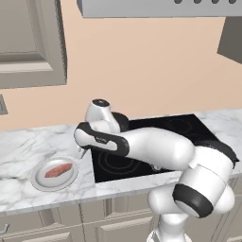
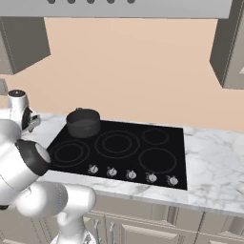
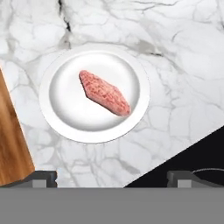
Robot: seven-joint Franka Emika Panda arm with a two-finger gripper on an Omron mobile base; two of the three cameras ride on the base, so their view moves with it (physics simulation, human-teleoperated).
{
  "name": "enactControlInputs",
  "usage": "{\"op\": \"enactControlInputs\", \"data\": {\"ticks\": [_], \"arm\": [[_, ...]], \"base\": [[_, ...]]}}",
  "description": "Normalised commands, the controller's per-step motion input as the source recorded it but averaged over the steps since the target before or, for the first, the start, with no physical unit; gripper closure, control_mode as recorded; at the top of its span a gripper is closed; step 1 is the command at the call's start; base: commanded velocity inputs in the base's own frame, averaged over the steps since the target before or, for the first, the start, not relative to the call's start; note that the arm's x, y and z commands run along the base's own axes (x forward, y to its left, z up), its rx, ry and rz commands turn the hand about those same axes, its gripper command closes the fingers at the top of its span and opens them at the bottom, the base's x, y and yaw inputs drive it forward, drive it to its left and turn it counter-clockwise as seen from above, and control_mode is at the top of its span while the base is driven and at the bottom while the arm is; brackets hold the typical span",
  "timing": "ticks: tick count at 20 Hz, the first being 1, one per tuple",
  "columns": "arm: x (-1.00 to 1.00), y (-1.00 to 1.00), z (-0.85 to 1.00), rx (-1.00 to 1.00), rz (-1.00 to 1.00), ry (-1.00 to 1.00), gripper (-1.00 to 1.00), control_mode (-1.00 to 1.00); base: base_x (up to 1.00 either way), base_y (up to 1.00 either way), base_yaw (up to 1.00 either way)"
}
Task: Retrieve the frozen meat and place it in the pot on a burner. Then turn the burner on.
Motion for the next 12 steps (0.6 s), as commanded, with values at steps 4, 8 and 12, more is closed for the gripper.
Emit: {"op": "enactControlInputs", "data": {"ticks": [4,8,12], "arm": [[0.07,0.41,-0.25,-0.01,0.0,-0.01,-1.0,-1.0],[0.04,0.43,-0.33,-0.02,0.0,-0.01,-1.0,-1.0],[0.02,0.39,-0.18,-0.01,0.0,0.0,-1.0,-1.0]], "base": [[0.0,0.0,0.0],[0.0,0.0,0.0],[0.0,0.0,0.0]]}}
